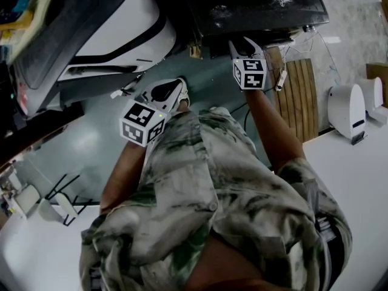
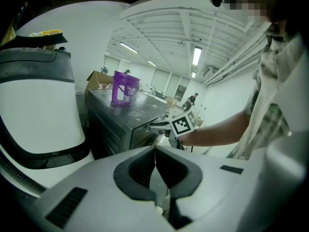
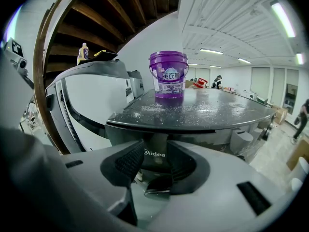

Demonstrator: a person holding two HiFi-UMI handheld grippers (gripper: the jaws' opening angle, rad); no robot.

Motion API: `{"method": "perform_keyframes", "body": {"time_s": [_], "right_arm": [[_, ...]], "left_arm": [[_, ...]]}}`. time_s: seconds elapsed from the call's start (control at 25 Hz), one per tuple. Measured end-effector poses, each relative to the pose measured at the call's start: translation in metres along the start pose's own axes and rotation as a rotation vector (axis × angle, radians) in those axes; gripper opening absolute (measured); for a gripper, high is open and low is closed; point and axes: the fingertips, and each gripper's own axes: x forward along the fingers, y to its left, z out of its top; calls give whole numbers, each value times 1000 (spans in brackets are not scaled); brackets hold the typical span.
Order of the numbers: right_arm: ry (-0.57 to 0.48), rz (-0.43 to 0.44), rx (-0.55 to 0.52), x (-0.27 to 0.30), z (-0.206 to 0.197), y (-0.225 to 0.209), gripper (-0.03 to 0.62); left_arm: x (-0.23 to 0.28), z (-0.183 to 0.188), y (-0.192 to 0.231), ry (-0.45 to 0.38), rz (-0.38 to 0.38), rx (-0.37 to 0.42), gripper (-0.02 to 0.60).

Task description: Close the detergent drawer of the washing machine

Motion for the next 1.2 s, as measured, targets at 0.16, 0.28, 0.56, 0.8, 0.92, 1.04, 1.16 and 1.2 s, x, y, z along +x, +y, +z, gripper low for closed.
{"method": "perform_keyframes", "body": {"time_s": [0.16, 0.28, 0.56, 0.8, 0.92, 1.04, 1.16, 1.2], "right_arm": [[0, -6, 6, 2, 0, -1, 161], [-6, -11, 11, 3, 0, -2, 156], [-4, -24, 24, 4, 0, -5, 135], [1, -40, 35, 6, 2, -5, 130], [-5, -54, 29, 7, 2, -6, 130], [-9, -58, 23, 10, 2, -7, 130], [-12, -62, 15, 14, 3, -7, 132], [-17, -63, 13, 14, 3, -7, 132]], "left_arm": [[3, 1, 2, 5, -4, 0, 25], [6, 2, 4, 10, -9, 0, 25], [10, 3, 6, 22, -16, 0, 25], [13, 3, 10, 27, -18, -7, 25], [15, 4, 10, 30, -22, -5, 25], [18, 4, 10, 36, -28, -4, 25], [20, 3, 10, 41, -30, -1, 25], [21, 2, 10, 42, -31, 1, 25]]}}
